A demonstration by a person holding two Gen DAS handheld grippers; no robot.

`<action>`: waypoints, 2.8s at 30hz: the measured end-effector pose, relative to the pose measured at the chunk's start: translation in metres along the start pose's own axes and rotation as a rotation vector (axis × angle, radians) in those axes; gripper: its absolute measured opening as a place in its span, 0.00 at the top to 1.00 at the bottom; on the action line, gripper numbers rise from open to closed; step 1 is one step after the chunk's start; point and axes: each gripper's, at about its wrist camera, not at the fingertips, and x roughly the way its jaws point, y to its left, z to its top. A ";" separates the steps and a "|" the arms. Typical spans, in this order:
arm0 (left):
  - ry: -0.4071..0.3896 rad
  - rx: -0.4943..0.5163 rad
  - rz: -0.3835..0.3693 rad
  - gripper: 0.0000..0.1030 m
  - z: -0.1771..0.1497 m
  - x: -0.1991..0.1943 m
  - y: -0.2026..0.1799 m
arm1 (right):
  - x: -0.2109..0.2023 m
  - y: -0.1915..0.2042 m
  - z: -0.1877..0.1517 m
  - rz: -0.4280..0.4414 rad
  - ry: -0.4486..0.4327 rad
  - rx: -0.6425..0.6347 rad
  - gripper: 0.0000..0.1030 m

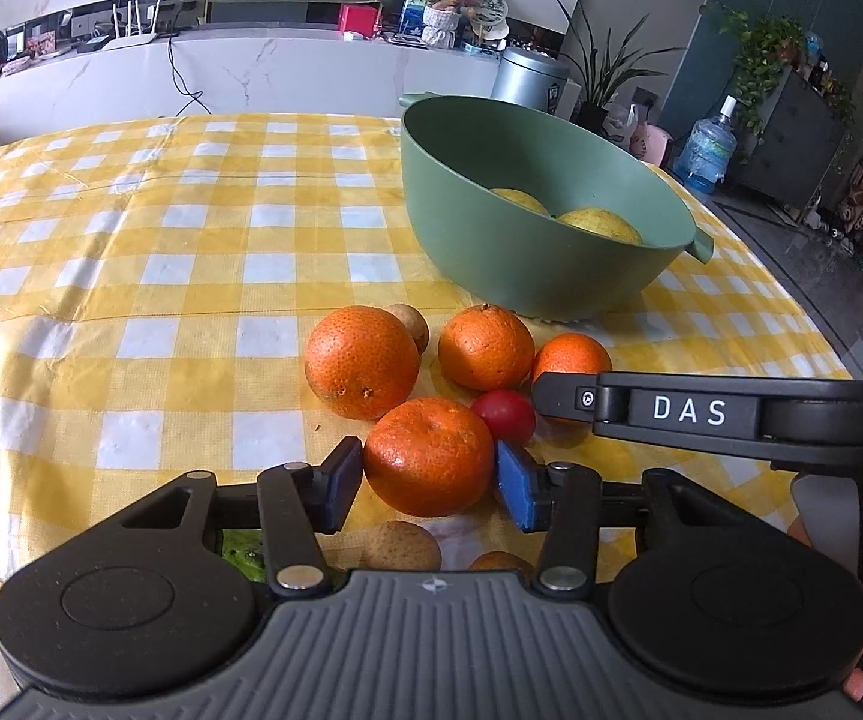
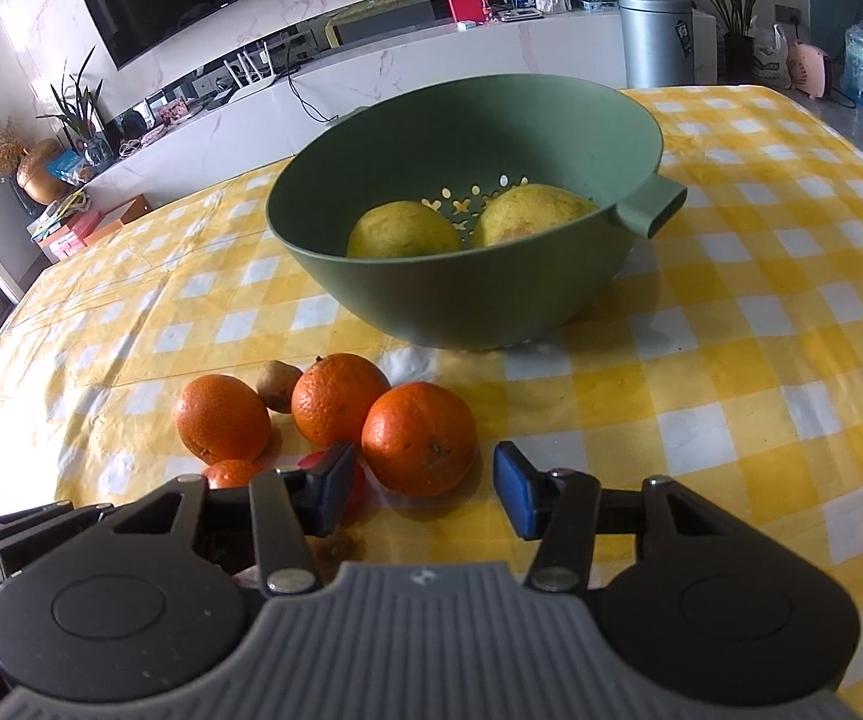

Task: Organize fruits
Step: 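Grasp an orange with the left tool while the right tool grasps another orange, then carry both oranges into the green colander and open both tools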

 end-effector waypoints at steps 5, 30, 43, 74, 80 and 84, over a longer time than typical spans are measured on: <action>-0.002 -0.008 -0.003 0.48 0.000 0.000 0.001 | 0.003 -0.001 0.001 0.008 0.008 0.010 0.59; -0.034 -0.024 0.026 0.50 0.003 -0.027 -0.004 | -0.027 0.000 -0.006 -0.012 -0.043 -0.019 0.62; -0.077 -0.027 0.033 0.50 0.026 -0.068 -0.020 | -0.092 0.003 -0.012 0.012 -0.163 -0.103 0.63; -0.012 0.008 -0.010 0.50 0.133 -0.003 -0.050 | -0.081 -0.026 0.110 -0.025 -0.127 -0.277 0.63; 0.023 0.024 0.013 0.50 0.140 0.023 -0.050 | -0.045 -0.024 0.133 -0.037 -0.051 -0.356 0.63; 0.022 0.054 0.032 0.50 0.149 0.037 -0.053 | -0.018 -0.024 0.144 -0.051 -0.001 -0.399 0.63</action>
